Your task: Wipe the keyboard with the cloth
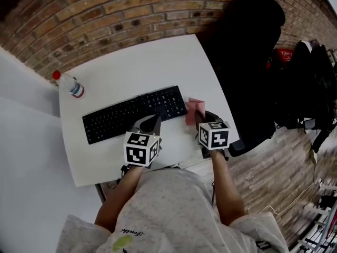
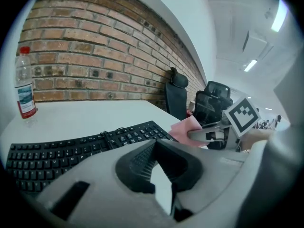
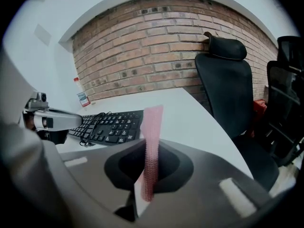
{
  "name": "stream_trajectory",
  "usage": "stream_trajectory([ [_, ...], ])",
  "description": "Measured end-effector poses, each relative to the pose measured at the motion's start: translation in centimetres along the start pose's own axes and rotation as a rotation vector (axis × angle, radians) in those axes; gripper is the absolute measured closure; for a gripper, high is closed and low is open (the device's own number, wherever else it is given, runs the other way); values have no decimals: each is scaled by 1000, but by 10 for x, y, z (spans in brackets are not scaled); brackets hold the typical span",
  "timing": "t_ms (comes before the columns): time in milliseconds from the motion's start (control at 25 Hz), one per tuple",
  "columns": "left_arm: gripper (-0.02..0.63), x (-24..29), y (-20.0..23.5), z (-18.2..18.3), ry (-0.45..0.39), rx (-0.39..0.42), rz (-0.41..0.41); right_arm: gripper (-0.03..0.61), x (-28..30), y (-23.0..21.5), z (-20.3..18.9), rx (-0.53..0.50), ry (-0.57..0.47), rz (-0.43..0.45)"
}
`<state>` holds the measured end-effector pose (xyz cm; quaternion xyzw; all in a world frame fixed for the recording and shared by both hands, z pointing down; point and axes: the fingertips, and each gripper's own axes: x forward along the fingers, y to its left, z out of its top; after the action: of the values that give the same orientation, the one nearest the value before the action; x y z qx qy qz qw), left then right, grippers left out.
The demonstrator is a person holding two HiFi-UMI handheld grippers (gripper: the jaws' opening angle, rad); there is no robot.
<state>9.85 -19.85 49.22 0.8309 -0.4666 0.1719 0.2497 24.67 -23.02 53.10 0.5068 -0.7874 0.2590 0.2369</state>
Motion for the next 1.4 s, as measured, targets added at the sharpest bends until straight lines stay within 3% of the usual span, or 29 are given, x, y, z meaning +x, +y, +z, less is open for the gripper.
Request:
stream_trajectory([
  [1400, 617, -10, 49, 1, -51, -99, 189, 554, 61, 28, 51, -98, -14, 171],
])
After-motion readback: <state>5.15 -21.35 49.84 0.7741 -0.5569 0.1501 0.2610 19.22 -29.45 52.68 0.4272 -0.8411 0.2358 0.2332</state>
